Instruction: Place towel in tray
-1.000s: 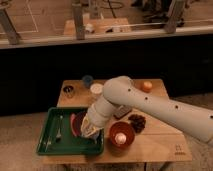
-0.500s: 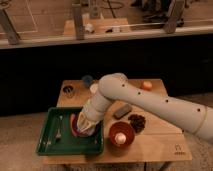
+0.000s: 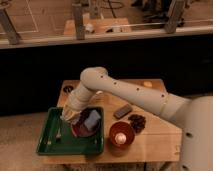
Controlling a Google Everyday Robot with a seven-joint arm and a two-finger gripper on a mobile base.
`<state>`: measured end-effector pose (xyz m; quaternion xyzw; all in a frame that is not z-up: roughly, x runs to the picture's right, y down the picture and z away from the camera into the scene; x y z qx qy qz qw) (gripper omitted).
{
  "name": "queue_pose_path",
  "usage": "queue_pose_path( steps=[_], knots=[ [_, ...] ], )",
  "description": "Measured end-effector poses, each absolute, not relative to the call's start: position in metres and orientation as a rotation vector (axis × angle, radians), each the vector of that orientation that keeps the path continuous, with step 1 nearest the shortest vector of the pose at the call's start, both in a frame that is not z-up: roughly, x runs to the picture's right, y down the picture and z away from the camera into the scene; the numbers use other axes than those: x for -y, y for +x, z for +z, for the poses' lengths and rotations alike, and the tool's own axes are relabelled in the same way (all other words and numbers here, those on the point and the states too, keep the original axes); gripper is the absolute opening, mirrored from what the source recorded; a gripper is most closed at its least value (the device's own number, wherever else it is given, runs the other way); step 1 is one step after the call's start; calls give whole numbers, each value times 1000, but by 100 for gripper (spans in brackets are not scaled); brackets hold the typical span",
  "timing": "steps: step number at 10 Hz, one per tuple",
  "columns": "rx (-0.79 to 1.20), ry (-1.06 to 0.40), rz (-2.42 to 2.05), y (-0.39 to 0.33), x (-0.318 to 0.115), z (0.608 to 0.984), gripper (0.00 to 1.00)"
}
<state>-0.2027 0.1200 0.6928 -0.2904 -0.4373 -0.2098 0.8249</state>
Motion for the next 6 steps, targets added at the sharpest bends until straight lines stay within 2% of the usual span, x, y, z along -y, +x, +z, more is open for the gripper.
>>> queue_pose_path(
  steps=[2,6],
  knots=[
    [947,-620,-441,-237,-114,713,5],
    [931,-641,-452,-277,-126,751,43]
  ],
)
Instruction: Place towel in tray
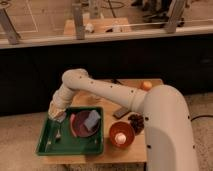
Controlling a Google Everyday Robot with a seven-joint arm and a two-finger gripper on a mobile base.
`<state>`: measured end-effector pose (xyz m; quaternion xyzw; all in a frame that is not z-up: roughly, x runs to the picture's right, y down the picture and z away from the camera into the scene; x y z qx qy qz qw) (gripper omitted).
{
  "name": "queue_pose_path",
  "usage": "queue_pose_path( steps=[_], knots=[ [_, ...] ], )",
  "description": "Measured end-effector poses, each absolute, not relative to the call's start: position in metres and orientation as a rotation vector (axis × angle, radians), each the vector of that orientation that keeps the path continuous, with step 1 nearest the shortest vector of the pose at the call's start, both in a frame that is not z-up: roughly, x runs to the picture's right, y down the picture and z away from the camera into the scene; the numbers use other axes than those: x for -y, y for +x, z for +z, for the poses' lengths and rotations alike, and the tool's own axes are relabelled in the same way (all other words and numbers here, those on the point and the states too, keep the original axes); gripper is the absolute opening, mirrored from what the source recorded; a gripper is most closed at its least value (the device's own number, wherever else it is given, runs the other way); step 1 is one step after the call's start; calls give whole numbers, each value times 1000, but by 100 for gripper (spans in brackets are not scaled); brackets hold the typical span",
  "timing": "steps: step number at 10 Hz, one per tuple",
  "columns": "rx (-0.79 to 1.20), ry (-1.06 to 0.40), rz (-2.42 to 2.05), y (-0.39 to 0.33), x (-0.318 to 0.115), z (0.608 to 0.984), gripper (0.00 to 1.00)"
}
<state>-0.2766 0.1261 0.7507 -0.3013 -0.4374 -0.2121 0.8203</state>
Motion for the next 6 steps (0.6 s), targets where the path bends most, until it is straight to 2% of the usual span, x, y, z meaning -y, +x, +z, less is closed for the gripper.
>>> queue_pose_path(
  steps=[2,3,4,6],
  knots=[
    [924,-634,-447,-275,-127,758,66],
    [928,-631,-446,-276,-128,759,74],
    [942,-627,-445,-277,-130,759,79],
    [958,-621,-433,-275,-129,759,80]
  ],
)
